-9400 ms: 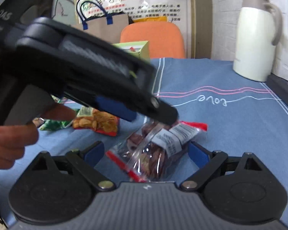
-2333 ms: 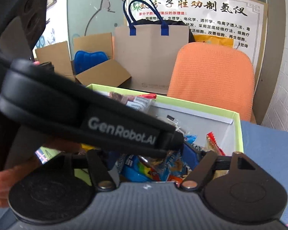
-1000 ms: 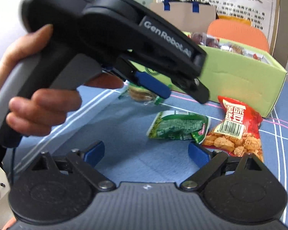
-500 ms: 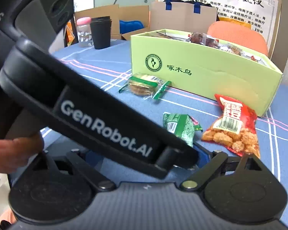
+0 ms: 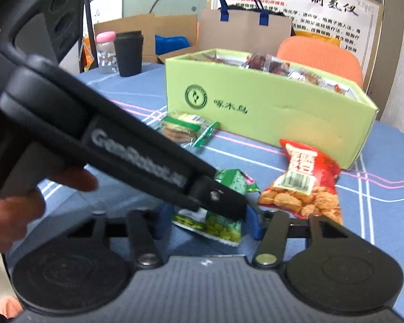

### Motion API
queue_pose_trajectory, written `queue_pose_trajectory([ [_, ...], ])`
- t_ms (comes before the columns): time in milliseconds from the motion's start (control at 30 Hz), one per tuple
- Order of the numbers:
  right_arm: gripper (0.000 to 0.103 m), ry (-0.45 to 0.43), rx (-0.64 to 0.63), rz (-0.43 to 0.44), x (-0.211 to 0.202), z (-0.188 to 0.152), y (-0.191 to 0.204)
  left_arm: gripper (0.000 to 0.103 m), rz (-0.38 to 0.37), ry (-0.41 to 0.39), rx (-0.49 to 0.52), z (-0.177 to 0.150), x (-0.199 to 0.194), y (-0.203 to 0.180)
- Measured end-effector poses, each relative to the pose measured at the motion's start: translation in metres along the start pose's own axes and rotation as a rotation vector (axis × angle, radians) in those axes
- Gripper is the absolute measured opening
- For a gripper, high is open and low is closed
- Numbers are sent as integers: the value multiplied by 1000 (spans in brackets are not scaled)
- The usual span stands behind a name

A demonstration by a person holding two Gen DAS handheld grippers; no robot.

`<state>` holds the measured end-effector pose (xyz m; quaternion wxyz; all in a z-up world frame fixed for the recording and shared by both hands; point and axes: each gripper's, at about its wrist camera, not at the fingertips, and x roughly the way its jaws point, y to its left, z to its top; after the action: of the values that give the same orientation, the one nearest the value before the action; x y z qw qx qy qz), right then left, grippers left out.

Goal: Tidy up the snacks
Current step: 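Place the green pea bag into the green box and open the left tool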

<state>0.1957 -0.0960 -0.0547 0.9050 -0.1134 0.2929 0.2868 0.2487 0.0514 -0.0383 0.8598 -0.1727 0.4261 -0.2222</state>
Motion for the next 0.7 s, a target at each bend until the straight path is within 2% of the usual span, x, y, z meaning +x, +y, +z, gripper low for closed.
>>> queue_pose_trajectory([
  [200,61,-89,-52,-64,-11,27,-15,6,5,-78,31,31,-11,-23],
  [367,64,-197,-81,-131,-10,74,-49,6,-13,-159,89,89,-12,-47],
  [433,65,-215,-81,-152,-2,93,-68,6,-6,-185,116,115,-5,-56],
  [567,66,-174,-35,-153,36,113,-107,6,34,-162,121,161,31,-56],
  [667,65,-112,-9,-135,69,112,-126,6,69,-101,89,177,66,-43],
  [700,66,-103,-3,-133,76,108,-130,10,77,-83,84,178,76,-39],
])
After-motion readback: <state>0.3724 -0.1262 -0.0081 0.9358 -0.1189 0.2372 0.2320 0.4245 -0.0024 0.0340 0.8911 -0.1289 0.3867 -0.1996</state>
